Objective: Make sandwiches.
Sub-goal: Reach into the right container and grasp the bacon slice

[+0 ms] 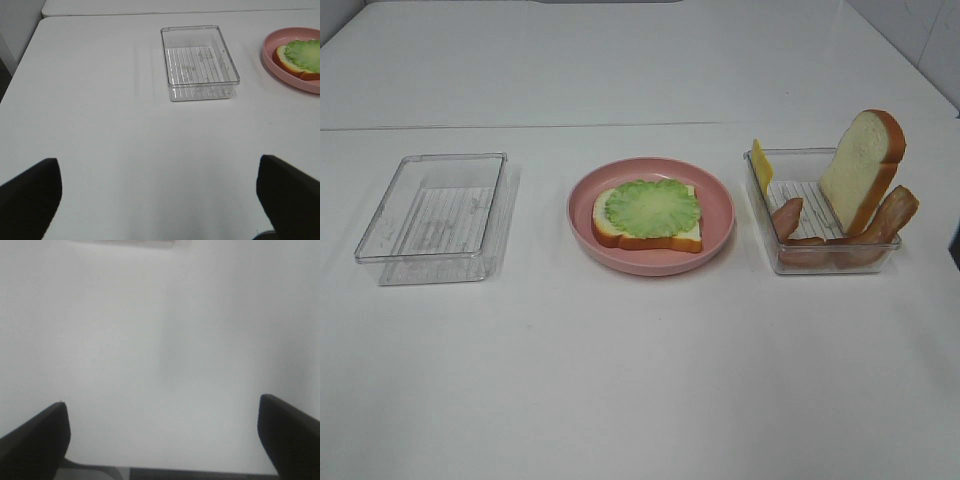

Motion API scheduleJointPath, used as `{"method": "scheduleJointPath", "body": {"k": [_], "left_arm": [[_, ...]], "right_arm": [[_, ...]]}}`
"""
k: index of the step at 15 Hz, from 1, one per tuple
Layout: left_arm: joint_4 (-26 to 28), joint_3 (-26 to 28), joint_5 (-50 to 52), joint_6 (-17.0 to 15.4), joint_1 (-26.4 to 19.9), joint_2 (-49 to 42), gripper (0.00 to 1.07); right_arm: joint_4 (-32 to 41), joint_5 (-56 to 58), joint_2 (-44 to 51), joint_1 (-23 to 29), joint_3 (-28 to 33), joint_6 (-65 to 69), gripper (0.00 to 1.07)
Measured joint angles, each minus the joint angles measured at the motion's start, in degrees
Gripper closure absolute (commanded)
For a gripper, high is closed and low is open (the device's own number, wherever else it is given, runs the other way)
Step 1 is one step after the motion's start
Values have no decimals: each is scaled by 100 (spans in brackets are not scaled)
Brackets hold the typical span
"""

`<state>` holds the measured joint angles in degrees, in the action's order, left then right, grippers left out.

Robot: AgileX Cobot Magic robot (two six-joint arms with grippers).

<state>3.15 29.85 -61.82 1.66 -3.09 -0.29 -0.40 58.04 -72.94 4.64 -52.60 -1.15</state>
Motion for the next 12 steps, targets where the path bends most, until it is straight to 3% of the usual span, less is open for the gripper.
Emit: {"method": "scheduleJointPath", "body": {"k": [2, 4, 7, 12], "left_arm": [[0, 0, 0, 0, 0, 0, 9], [0, 0, 0, 0, 0, 0, 9], [0, 0, 0, 0, 0, 0, 9], [0, 0, 0, 0, 0, 0, 9]], "right_arm": [[138, -178, -1129, 0, -762, -160, 8], [138, -178, -1581, -23, -1134, -269, 8], [722, -120, -2343, -567, -1965, -922, 8], [1140, -235, -3214, -1014, -2498, -1295, 8]]}}
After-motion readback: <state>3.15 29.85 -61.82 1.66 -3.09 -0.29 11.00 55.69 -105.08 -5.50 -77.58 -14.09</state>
